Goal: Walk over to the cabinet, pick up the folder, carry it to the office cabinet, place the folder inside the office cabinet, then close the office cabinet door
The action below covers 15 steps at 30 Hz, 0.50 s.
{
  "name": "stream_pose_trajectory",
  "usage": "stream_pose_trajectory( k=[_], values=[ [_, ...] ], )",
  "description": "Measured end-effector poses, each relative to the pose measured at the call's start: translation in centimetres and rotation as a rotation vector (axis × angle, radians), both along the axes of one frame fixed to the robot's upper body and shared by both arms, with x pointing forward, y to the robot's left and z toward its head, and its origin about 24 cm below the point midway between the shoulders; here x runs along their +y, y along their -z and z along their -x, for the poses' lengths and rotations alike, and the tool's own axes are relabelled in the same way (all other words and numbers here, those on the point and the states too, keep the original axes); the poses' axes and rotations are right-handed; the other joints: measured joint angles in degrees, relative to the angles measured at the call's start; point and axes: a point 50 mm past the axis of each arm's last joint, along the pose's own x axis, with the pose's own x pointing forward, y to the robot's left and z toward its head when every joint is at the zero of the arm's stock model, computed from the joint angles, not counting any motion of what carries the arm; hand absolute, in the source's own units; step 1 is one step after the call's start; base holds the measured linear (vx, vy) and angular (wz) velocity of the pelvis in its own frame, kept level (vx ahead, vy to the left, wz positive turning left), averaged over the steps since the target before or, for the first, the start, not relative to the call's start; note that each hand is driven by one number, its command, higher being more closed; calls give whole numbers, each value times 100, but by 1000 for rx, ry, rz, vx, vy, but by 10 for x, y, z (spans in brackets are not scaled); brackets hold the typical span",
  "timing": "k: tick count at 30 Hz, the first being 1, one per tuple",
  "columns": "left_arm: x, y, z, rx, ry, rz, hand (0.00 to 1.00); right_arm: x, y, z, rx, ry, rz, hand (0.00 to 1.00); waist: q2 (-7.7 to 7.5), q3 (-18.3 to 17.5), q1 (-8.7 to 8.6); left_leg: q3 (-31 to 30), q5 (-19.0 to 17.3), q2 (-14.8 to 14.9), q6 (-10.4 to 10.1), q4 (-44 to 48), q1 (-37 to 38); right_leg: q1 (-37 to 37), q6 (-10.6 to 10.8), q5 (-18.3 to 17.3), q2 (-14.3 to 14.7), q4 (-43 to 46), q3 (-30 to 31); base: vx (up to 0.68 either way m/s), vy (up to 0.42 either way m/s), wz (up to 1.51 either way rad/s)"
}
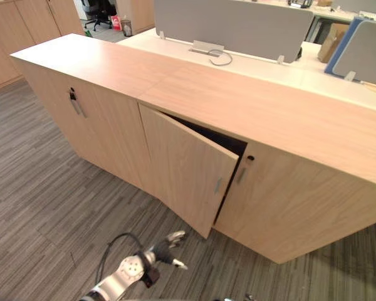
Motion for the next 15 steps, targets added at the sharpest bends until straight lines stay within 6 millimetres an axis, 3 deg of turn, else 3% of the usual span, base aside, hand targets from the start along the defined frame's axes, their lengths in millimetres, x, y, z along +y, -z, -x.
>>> stream_pose_trajectory(
  k=[4,6,9,12,15],
  values=[
    [56,27,23,146,-303,-81,0,3,0,-3,-5,-20,3,0,-83,35,58,281,-221,184,-89,358,-100,-64,-28,-3,120,4,280,1,-53,-39],
    [89,39,45,253,-492,-93,0,6,-1,-8,-16,-81,5,0,-105,97,93,465,-1003,634,-191,1850,-576,-52,-112,-42,288,36,496,-18,-116,-55],
    [122,52,76,402,-790,-51,0,6,-1,-10,-22,-109,8,0,-56,181,121,366,-1467,1180,-319,3130,-938,41,-231,-115,618,80,739,5,-92,-43],
    [130,59,96,491,-1005,35,0,5,-2,-10,-21,-115,5,0,-46,258,265,-237,-1466,1195,-318,3345,-967,21,-316,-137,713,129,1019,-18,-61,-41],
    [127,64,113,538,-1099,84,0,2,-3,-14,-28,-124,10,0,-2,349,444,-1035,-1467,1035,-324,3332,-1031,-92,-375,-105,764,120,1435,-22,17,-63]
  ],
)
